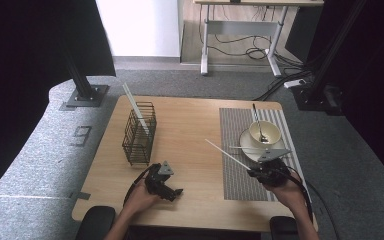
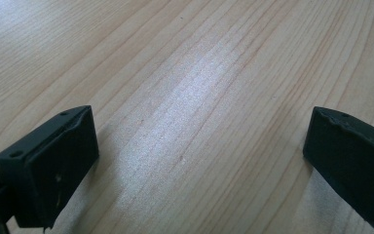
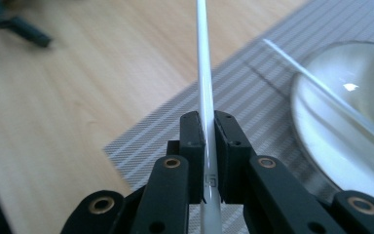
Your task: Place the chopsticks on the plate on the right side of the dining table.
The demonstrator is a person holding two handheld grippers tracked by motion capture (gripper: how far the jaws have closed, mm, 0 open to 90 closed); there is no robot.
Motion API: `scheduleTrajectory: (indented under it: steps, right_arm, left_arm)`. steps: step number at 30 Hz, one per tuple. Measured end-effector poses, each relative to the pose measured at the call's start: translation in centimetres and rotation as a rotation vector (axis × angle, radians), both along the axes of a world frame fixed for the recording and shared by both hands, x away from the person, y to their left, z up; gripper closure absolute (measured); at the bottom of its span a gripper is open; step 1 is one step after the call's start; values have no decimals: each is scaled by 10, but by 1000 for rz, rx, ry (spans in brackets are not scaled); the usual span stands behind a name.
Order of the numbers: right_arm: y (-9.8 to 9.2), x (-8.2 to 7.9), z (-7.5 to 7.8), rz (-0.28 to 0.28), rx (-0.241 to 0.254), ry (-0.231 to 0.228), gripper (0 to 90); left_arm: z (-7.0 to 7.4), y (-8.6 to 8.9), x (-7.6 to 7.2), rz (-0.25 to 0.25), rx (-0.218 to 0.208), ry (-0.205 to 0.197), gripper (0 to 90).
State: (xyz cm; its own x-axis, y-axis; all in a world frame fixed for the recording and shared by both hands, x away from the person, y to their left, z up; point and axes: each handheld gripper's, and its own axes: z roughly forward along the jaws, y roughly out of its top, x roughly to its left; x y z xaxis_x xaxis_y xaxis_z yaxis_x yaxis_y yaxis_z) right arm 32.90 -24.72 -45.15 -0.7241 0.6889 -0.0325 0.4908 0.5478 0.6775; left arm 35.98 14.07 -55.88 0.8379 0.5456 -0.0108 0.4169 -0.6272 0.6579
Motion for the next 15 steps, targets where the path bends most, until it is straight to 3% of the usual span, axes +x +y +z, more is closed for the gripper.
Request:
scheduleTrajectory:
  steps: [7, 11, 15]
  right_arm:
    - [-23, 12, -4, -112, -3, -11, 828]
    - [-38, 24, -15, -200, -38, -1, 828]
    - [-46, 31, -22, -227, -63, 5, 828]
  left_arm:
    - [0, 0, 0, 0, 1, 0, 0]
    - [0, 0, 0, 0, 1, 0, 0]
    - [0, 0, 0, 0, 1, 0, 0]
